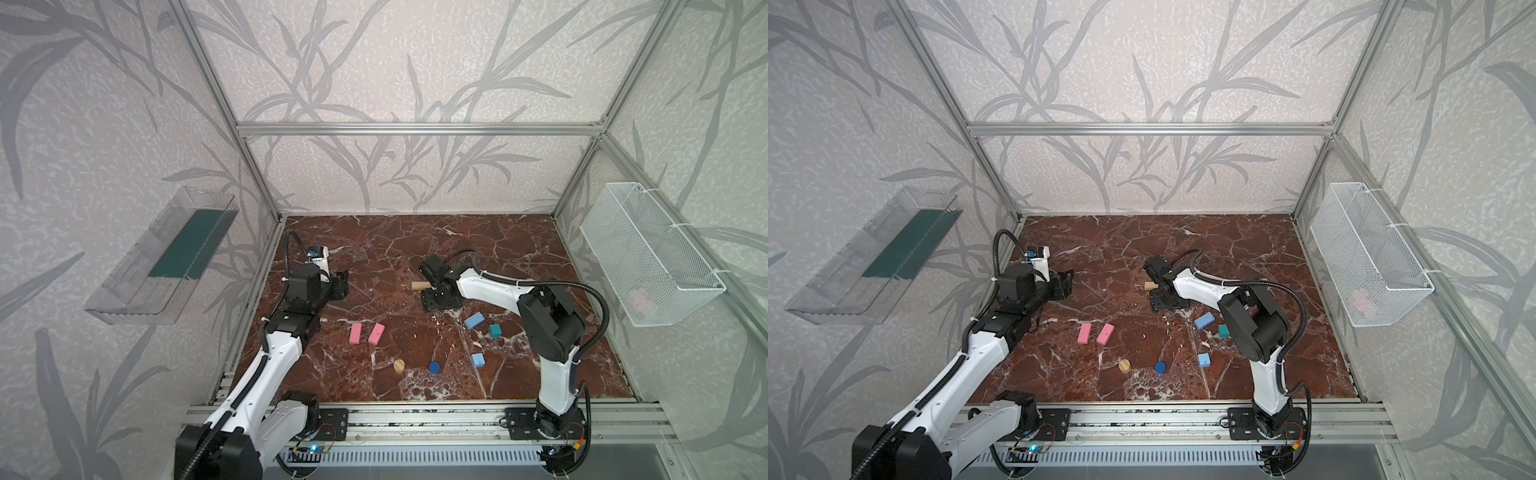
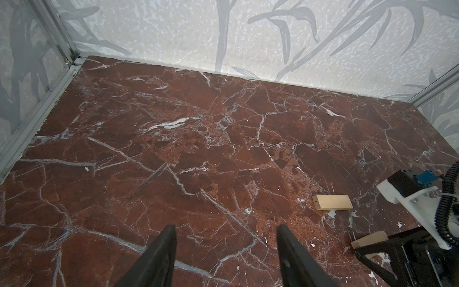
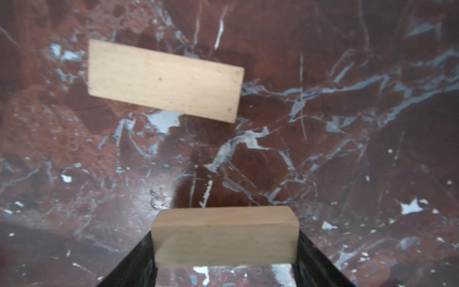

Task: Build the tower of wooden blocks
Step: 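Carry the held wood bar over the second bar, turning it parallel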

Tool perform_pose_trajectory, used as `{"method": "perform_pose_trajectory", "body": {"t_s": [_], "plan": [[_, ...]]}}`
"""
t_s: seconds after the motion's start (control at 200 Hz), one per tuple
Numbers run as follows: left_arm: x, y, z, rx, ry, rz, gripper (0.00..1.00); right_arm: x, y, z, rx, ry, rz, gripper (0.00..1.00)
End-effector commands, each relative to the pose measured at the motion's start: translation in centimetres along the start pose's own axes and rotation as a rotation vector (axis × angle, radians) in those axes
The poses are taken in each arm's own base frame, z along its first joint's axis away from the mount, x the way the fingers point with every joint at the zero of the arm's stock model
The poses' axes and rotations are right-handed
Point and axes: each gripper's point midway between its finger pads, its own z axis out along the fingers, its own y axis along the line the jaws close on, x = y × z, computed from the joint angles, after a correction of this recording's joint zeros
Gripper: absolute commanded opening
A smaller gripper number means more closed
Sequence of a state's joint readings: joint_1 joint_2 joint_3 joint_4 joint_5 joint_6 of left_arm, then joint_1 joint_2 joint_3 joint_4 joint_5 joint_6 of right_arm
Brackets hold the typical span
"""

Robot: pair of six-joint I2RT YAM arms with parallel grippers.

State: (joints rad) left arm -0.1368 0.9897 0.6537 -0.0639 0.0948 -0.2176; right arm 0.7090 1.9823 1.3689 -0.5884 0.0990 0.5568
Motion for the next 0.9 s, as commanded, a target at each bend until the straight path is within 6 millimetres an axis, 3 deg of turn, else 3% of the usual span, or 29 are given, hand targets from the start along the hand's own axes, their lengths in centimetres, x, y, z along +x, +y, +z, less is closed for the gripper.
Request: {"method": "perform_pose_trajectory", "body": {"t_s": [0.0, 0.165, 0.895], "plan": [[-1.2, -0.2, -0.4, -0.002, -0.019, 0.010, 0.63, -0.1, 0.4, 0.4, 0.033, 0.006, 0.038, 0.61], [-1.1, -0.2, -0.5, -0.007, -0.017, 0.016, 0.63, -0.7, 1.6, 0.8, 0.033, -0.008, 0.064, 0.61], [-0.7, 0.0, -0.2, -0.014, -0.005, 0.027, 0.63, -2.5, 2.3, 2.4, 0.087, -0.020, 0.119, 0.60]]}}
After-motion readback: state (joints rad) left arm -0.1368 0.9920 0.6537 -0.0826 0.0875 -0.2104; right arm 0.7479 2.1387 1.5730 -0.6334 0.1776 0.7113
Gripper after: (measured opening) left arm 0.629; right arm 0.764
